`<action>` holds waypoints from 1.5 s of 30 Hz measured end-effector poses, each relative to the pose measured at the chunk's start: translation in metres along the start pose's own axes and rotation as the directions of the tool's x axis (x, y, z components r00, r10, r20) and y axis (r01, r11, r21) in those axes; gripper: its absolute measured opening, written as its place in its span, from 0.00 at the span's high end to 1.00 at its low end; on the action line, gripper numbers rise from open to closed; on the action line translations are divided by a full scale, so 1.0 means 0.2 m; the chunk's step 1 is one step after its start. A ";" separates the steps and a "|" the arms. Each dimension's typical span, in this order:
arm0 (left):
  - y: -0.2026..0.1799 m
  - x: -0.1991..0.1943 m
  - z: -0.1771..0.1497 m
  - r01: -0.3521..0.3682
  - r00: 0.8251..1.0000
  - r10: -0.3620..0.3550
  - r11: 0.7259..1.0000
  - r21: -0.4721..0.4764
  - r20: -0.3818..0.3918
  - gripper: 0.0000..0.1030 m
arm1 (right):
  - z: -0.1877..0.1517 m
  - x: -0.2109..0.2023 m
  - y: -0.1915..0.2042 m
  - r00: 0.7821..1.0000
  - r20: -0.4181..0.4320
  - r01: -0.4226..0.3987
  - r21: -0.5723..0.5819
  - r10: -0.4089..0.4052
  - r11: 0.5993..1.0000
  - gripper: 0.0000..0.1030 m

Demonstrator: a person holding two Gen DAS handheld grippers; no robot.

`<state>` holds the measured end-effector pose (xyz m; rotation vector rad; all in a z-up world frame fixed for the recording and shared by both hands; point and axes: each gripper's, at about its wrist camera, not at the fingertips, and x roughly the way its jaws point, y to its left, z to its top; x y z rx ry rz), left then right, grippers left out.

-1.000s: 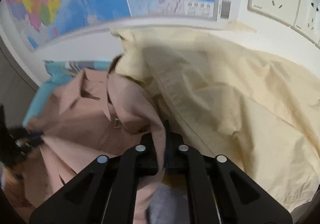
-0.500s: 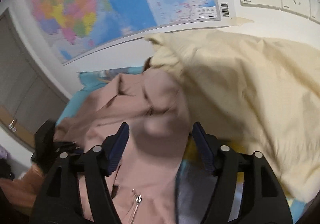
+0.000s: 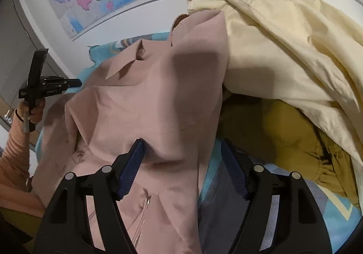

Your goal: Fold large clothes

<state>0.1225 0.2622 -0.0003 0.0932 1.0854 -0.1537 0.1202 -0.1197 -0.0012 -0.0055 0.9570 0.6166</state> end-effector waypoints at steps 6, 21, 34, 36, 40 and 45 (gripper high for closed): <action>-0.09 -0.06 -0.17 0.165 0.986 -0.166 0.981 0.105 0.002 0.21 | 0.08 0.07 -0.02 1.000 0.008 0.017 0.013 -0.018 1.000 0.31; -0.14 -0.11 -0.09 -0.135 0.988 0.114 0.968 0.210 0.108 0.92 | 0.10 -0.04 -0.30 1.000 -0.007 -0.016 0.175 0.017 0.984 0.86; -0.16 0.04 -0.14 0.008 1.000 -0.010 0.990 0.141 0.015 0.26 | 0.06 -0.23 -0.03 0.984 0.136 0.116 0.009 -0.116 0.993 0.52; -0.16 0.08 -0.13 -0.064 0.998 0.063 0.989 0.133 0.011 0.53 | 0.10 -0.21 0.02 0.977 0.162 0.144 -0.034 -0.136 0.989 0.54; -0.14 0.11 -0.10 -0.127 0.992 0.124 0.987 0.101 0.037 0.77 | 0.16 -0.14 0.08 0.985 0.150 0.091 -0.068 -0.080 0.993 0.57; -0.04 0.04 -0.07 -0.158 0.985 0.155 0.987 0.034 0.080 0.83 | 0.20 0.02 0.16 0.997 0.070 0.052 -0.123 -0.044 0.991 0.58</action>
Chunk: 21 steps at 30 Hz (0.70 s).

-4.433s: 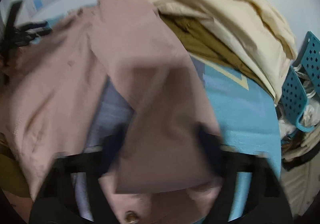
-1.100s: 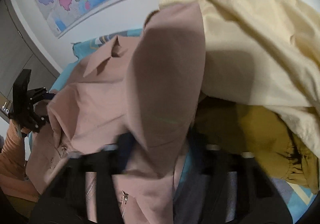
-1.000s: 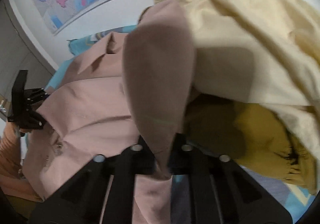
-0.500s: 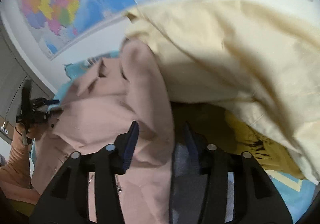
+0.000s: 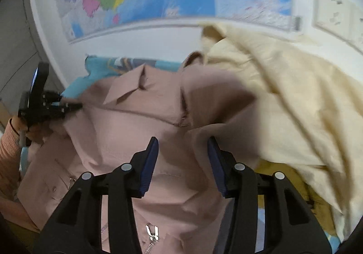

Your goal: Fold large clothes

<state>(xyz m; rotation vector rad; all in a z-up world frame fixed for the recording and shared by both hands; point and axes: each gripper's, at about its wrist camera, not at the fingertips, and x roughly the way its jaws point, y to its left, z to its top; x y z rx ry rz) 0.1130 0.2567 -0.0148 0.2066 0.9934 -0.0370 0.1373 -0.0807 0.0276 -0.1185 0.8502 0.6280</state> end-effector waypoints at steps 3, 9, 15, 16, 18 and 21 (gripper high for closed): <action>0.06 0.00 -0.01 -0.023 1.000 0.023 1.000 -0.015 0.000 0.79 | 0.00 0.12 0.02 0.993 -0.022 0.115 -0.092 -0.117 0.989 0.58; 0.10 -0.09 -0.09 0.082 0.996 -0.082 0.996 -0.025 0.023 0.36 | -0.02 0.30 -0.17 0.977 -0.132 0.172 0.009 -0.169 0.985 0.75; 0.29 -0.35 -0.26 0.070 0.989 -0.056 0.992 -0.102 0.136 0.20 | 0.01 0.07 0.08 0.997 -0.037 0.066 -0.032 -0.068 0.997 0.48; 0.31 -0.37 -0.29 0.068 0.989 -0.053 0.992 -0.107 0.135 0.20 | 0.02 0.05 0.16 1.000 -0.017 0.023 -0.065 -0.024 0.998 0.44; 0.32 -0.39 -0.38 0.068 0.990 -0.053 0.990 -0.121 0.128 0.19 | 0.04 0.04 0.36 0.995 -0.011 -0.097 -0.153 0.097 0.983 0.30; 0.31 -0.37 -0.52 0.068 0.994 -0.057 0.989 -0.129 0.088 0.19 | 0.03 0.13 0.68 0.980 -0.079 -0.199 -0.321 0.183 0.926 0.29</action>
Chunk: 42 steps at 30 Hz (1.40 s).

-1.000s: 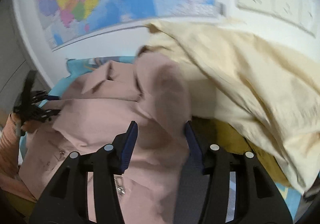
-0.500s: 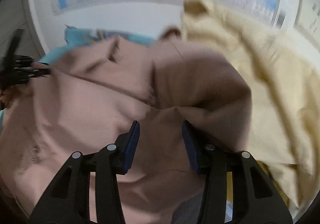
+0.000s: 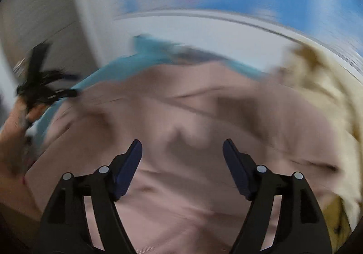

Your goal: Fold large clothes

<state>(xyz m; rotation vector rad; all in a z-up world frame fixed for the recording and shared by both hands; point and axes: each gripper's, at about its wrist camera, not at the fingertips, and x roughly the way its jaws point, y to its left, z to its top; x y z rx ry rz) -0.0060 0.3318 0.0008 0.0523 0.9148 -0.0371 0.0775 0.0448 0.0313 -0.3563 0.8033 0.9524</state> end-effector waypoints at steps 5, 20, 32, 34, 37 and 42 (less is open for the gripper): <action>0.04 0.04 -0.21 0.011 0.998 -0.014 0.999 -0.043 -0.066 0.19 | 0.05 0.32 0.18 0.992 -0.117 0.028 -0.127 -0.043 0.992 0.70; 0.20 -0.18 -0.16 -0.291 0.957 0.291 0.957 -0.006 -0.004 0.40 | -0.14 0.09 0.06 0.978 -0.181 0.089 -0.073 -0.101 0.993 0.54; 0.11 -0.10 -0.51 -0.056 0.997 0.051 0.994 -0.093 -0.060 0.38 | 0.03 0.06 0.37 0.964 -0.089 -0.259 -0.076 0.252 0.963 0.40; 0.05 -0.09 -0.51 -0.106 0.994 0.103 0.992 -0.064 -0.045 0.69 | 0.04 0.11 0.46 0.953 -0.105 -0.294 -0.097 0.284 0.951 0.40; 0.08 -0.13 -0.46 -0.210 0.977 0.208 0.977 -0.039 -0.054 0.97 | 0.06 0.19 0.57 0.938 -0.134 -0.337 -0.126 0.320 0.933 0.40; 0.19 -0.45 -0.27 -0.404 0.910 0.407 0.913 -0.053 0.082 0.84 | 0.10 0.19 0.63 0.935 -0.106 -0.351 -0.128 0.339 0.928 0.40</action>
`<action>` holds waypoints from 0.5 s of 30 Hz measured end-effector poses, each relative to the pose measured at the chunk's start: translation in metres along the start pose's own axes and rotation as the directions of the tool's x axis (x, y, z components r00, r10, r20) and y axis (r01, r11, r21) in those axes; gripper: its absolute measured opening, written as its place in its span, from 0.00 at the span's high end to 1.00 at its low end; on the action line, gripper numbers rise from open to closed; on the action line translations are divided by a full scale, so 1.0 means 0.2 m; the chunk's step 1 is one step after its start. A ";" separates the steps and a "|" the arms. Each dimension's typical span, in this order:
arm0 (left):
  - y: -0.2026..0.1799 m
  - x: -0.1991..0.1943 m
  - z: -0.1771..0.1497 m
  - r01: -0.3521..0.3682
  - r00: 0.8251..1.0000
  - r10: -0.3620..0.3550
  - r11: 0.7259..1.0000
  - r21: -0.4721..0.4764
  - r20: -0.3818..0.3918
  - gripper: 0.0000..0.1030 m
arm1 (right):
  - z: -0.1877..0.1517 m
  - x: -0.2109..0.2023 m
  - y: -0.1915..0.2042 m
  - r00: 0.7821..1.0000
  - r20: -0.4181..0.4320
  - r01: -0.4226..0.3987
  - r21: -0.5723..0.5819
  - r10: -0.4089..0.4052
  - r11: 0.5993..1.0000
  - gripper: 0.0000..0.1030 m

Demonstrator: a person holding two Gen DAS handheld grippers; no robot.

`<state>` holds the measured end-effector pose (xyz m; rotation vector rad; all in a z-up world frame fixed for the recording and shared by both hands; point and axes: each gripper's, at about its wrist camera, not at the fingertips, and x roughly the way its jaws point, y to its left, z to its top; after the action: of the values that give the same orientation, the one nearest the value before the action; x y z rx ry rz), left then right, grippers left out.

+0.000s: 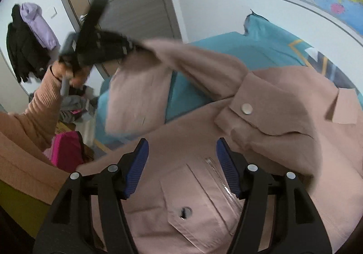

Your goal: Fold large clothes

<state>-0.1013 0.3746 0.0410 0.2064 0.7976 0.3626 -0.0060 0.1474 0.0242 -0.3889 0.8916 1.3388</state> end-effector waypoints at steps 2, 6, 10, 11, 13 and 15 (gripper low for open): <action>-0.01 -0.11 0.04 -0.079 0.995 0.077 0.997 0.024 0.067 0.65 | 0.01 0.00 0.00 1.000 0.009 -0.013 0.010 0.013 1.000 0.40; -0.03 -0.14 -0.04 0.062 0.995 -0.062 0.998 0.008 0.074 0.34 | 0.00 0.02 -0.05 1.000 0.006 0.019 0.041 -0.019 0.999 0.39; -0.03 0.00 -0.22 0.246 0.968 -0.251 0.959 -0.138 -0.017 0.32 | -0.02 -0.01 -0.15 0.997 0.009 0.069 0.099 -0.070 0.993 0.39; -0.04 0.03 -0.28 0.324 0.943 -0.333 0.926 -0.193 -0.016 0.32 | -0.03 -0.03 -0.20 0.996 0.015 0.084 0.122 -0.086 0.989 0.39; -0.09 0.08 -0.35 0.431 0.894 -0.447 0.865 -0.256 -0.006 0.31 | -0.04 -0.06 -0.25 0.990 0.028 0.134 0.140 -0.140 0.981 0.37; -0.14 0.12 -0.36 0.487 0.861 -0.508 0.819 -0.302 0.012 0.29 | -0.04 -0.10 -0.33 0.981 0.041 0.179 0.169 -0.188 0.969 0.35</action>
<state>-0.1316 0.3612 -0.0333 -0.3012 0.8230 -0.0144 0.0548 0.1134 0.0186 -0.2960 0.8898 1.0923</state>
